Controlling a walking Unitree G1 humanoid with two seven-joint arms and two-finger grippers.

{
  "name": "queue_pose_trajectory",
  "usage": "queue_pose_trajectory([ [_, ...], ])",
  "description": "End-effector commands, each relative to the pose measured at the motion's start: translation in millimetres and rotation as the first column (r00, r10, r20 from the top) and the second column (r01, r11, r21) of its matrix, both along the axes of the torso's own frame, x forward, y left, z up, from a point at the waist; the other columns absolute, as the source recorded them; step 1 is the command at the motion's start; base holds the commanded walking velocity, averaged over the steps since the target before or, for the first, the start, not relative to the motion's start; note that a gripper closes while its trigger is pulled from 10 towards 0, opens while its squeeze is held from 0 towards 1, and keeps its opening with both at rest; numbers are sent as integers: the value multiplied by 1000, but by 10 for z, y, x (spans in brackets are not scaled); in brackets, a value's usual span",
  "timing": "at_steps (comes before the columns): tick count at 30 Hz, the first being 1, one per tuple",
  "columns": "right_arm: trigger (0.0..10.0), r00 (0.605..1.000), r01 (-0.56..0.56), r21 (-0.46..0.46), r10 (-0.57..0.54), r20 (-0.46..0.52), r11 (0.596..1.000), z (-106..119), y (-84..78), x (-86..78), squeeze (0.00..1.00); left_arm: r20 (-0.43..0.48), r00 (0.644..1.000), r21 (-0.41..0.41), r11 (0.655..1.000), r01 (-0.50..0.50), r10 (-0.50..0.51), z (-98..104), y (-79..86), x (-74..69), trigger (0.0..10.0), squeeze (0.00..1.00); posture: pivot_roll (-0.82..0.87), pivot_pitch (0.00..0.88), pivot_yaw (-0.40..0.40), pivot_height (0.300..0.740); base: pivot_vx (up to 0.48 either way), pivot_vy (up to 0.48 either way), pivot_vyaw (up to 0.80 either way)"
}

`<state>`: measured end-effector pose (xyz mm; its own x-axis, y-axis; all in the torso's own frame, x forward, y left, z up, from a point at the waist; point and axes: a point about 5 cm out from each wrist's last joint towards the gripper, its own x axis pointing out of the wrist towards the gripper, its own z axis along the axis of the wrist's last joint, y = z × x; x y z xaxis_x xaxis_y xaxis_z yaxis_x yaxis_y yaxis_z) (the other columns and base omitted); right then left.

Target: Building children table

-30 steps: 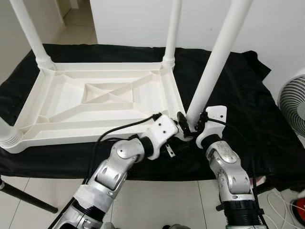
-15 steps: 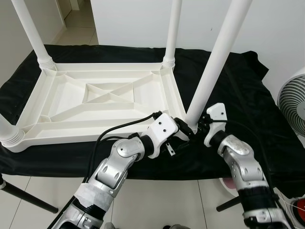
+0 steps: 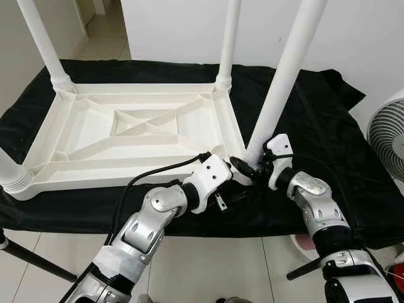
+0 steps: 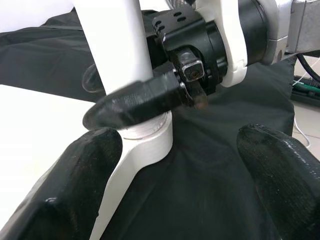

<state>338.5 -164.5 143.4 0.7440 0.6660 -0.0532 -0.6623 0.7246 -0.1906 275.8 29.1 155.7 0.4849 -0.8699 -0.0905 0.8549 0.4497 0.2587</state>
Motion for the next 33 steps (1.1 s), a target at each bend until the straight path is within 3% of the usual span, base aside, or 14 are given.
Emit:
queue_pose_trajectory([
  [1, 0, 999, -20, -8, 19, -38, 1000, -113, 15, -32, 0, -10, 1000, 26, 1000, -1, 1, -39, 21, -23, 10000, 0, -105, 62, -6, 740, 0, 0, 0],
  [9, 0, 999, 14, 61, -11, -40, 998, -101, 12, -92, 0, -18, 1000, 29, 1000, 9, -9, -53, 14, -54, 10000, 0, -106, 70, -4, 740, 0, 0, 0],
  [10, 10000, 999, 28, 69, -26, -41, 997, -93, 19, -109, 0, -19, 1000, 29, 1000, 10, -9, -53, 14, -54, 10000, 0, -108, 72, -3, 740, 0, 0, 0],
  [17, 10000, 977, 212, 70, -209, -41, 975, -75, -7, -143, 0, -26, 999, 30, 999, 23, -22, -63, -2, -80, 10000, 0, -118, 75, 0, 740, 0, 0, 0],
  [21, 10000, 875, 484, 109, -477, -85, 868, -80, -4, -180, 0, -26, 999, 29, 999, 37, -36, -57, -30, -84, 10000, 0, -129, 70, 2, 740, 0, 0, 0],
  [22, 10000, 837, 546, 105, -538, -96, 831, -93, -13, -196, 0, -25, 999, 30, 999, 40, -39, -56, -35, -86, 10000, 0, -129, 70, 2, 740, 0, 0, 0],
  [23, 10000, 775, 632, 125, -622, -113, 765, -104, -26, -220, 0, -24, 999, 31, 999, 42, -41, -54, -41, -81, 10000, 0, -129, 70, 2, 740, 0, 0, 0],
  [24, 10000, 775, 632, 125, -622, -113, 765, -104, -26, -220, 0, -24, 999, 31, 999, 42, -41, -54, -41, -81, 10000, 0, -129, 70, 2, 740, 0, 0, 0],
  [25, 10000, 731, 683, 138, -671, -126, 718, -115, -35, -244, 0, -23, 999, 32, 999, 43, -42, -54, -43, -81, 10000, 0, -128, 67, -2, 740, 0, 0, 0],
  [26, 10000, 731, 683, 138, -671, -126, 718, -115, -35, -244, 0, -23, 999, 32, 999, 43, -42, -54, -43, -81, 10000, 0, -128, 67, -2, 740, 0, 0, 0],
  [27, 10000, 665, 746, 139, -734, -136, 651, -132, -44, -286, 0, -22, 999, 32, 999, 44, -43, -51, -48, -77, 10000, 0, -128, 67, -2, 740, 0, 0, 0],
  [28, 10000, 665, 746, 139, -734, -136, 651, -132, -44, -286, 0, -22, 999, 32, 999, 44, -43, -51, -48, -77, 10000, 0, -128, 67, -2, 740, 0, 0, 0],
  [30, 10000, 557, 830, 124, -818, -145, 544, -178, 5, -424, 0, -21, 999, 29, 999, 45, -44, -45, -55, -85, 10000, 0, -119, 59, -6, 740, 0, 0, 0],
  [33, 10000, 562, 827, 121, -810, -164, 549, -197, 108, -492, 0, -21, 999, 28, 998, 48, -48, -45, -58, -93, 10000, 0, -119, 59, -6, 740, 0, 0, 0],
])
